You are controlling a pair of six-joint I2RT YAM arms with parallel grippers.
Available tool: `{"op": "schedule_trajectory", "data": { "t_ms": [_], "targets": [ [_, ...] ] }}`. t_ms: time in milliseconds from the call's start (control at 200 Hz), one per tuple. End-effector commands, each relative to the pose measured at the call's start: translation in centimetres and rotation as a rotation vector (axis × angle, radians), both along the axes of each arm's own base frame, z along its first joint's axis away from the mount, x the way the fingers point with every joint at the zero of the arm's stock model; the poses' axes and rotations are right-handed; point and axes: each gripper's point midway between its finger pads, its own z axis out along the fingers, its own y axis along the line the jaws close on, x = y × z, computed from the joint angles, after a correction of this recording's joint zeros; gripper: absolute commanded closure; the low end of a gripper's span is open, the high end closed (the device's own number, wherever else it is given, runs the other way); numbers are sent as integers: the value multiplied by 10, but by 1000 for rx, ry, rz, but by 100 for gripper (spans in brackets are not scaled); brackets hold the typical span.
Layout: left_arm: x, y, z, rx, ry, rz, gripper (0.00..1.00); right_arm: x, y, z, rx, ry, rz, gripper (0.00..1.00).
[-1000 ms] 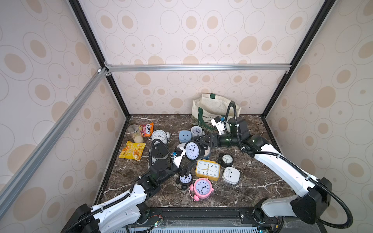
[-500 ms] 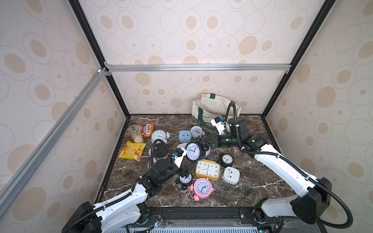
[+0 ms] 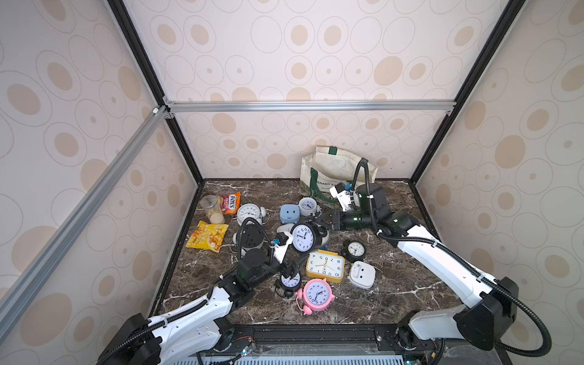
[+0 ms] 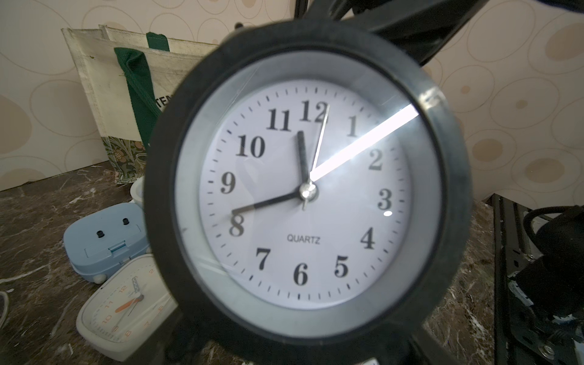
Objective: Put the alarm clock into the canvas bag
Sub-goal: Pick up the alarm from the center of the board.
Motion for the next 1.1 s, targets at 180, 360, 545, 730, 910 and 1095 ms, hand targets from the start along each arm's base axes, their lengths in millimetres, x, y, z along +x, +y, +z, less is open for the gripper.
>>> {"op": "schedule_trajectory", "data": {
  "t_ms": [180, 360, 545, 730, 910, 1095],
  "targets": [
    [2, -8, 19, -13, -69, -22, 27, -4, 6, -5, 6, 6, 23, 100],
    [1, -8, 19, -15, -71, -25, 19, -4, 6, -1, 17, -14, 24, 100],
    [1, -7, 21, -32, -57, -21, 2, 2, 0, 3, 1, -45, -12, 100],
    [-1, 2, 41, -88, -104, 14, 2, 22, -24, 11, -23, -95, -139, 100],
    [-6, 27, 70, -154, -198, 97, 2, 55, -76, 23, -14, -137, -358, 100],
    [-7, 31, 74, -151, -210, 111, 2, 85, -119, 72, -37, -337, -593, 100]
  ]
}}
